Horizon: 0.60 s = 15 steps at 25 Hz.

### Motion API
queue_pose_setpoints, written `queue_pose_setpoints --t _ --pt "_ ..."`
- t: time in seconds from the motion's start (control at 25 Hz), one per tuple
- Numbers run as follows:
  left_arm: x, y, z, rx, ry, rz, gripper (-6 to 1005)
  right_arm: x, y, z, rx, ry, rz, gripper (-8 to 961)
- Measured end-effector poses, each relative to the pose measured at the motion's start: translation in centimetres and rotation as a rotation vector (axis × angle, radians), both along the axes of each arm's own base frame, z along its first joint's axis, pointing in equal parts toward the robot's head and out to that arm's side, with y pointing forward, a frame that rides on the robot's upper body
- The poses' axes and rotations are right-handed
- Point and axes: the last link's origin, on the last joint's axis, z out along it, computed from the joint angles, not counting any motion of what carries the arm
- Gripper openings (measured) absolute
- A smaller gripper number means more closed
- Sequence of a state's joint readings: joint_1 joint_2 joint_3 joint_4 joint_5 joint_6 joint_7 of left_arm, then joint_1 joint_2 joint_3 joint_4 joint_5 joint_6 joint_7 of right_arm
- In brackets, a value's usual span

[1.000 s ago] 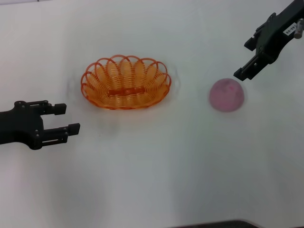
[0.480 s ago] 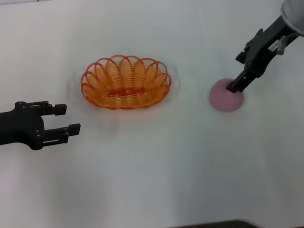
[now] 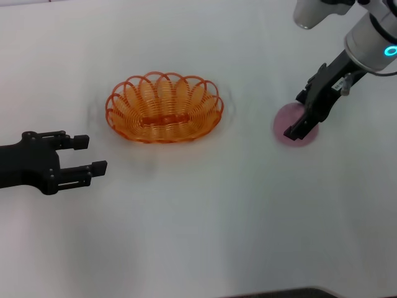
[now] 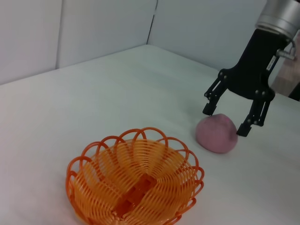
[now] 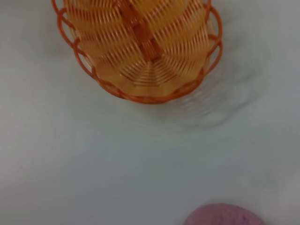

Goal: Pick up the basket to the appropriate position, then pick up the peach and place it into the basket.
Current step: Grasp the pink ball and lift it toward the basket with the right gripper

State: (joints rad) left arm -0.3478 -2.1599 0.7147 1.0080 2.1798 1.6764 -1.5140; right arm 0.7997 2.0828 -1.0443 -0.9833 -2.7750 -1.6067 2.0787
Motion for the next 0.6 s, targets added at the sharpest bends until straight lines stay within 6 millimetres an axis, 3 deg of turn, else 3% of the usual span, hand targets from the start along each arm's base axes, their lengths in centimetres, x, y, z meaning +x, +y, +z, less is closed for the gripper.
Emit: queue_pose_setpoints --t 0.6 --pt "-0.05 -0.12 -0.32 -0.013 -0.005 0.005 675 0.93 0.18 -0.75 0.015 -0.013 -0.002 928"
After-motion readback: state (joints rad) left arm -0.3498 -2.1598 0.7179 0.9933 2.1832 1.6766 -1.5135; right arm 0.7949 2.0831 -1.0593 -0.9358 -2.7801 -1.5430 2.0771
